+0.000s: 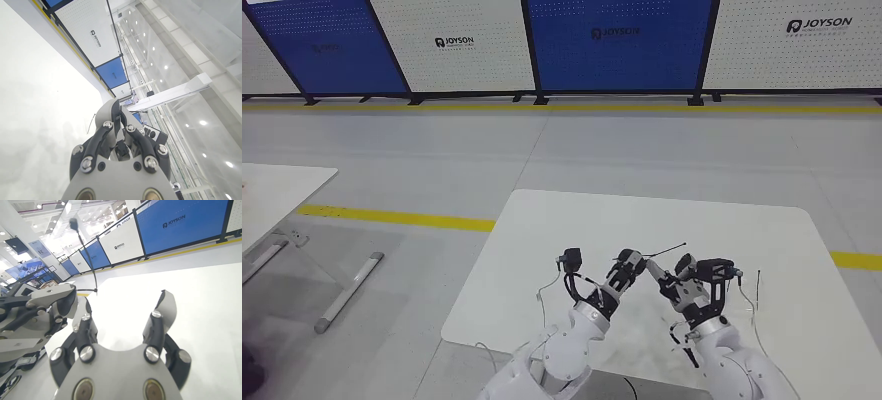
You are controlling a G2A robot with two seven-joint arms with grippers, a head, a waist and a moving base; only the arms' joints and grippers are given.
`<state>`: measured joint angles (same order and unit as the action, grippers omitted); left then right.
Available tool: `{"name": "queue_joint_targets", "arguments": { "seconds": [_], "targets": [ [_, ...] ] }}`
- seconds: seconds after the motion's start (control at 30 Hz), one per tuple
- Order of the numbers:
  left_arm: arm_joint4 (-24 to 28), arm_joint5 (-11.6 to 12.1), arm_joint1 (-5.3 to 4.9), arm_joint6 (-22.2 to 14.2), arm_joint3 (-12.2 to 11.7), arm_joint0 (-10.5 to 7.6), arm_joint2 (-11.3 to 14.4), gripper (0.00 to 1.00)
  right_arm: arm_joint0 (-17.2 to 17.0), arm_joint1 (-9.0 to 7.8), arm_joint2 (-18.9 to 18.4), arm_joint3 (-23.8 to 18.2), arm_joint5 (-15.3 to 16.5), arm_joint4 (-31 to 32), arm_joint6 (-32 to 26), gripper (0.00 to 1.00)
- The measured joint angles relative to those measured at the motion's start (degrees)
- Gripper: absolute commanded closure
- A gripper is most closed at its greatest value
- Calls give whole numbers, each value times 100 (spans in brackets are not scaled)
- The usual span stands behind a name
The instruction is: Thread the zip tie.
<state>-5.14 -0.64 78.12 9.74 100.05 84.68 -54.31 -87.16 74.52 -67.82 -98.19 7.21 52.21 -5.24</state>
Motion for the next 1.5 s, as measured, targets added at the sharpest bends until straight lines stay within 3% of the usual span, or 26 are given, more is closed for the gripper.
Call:
{"name": "queue_joint_targets", "arguments": {
  "seconds": [0.3,0.5,0.93,1.03,1.23,1.5],
  "targets": [
    [-59,-75,33,9,-78,-89,74,100,31,-1,26,-12,109,-27,-48,59],
    [-86,-118,48,-5,-121,-117,90,100,65,-3,55,-10,184,17,-67,70],
    [-141,-122,66,-21,-148,-122,84,100,126,5,113,43,191,13,-93,82],
    [-145,-126,70,-20,-163,-122,82,100,128,5,121,49,201,7,-96,91],
    [-178,-123,74,-40,-164,-107,79,100,132,7,139,60,209,-8,-90,100],
    [-199,-73,77,-71,-158,-73,69,100,105,3,142,76,212,3,-94,100]
  ]
}}
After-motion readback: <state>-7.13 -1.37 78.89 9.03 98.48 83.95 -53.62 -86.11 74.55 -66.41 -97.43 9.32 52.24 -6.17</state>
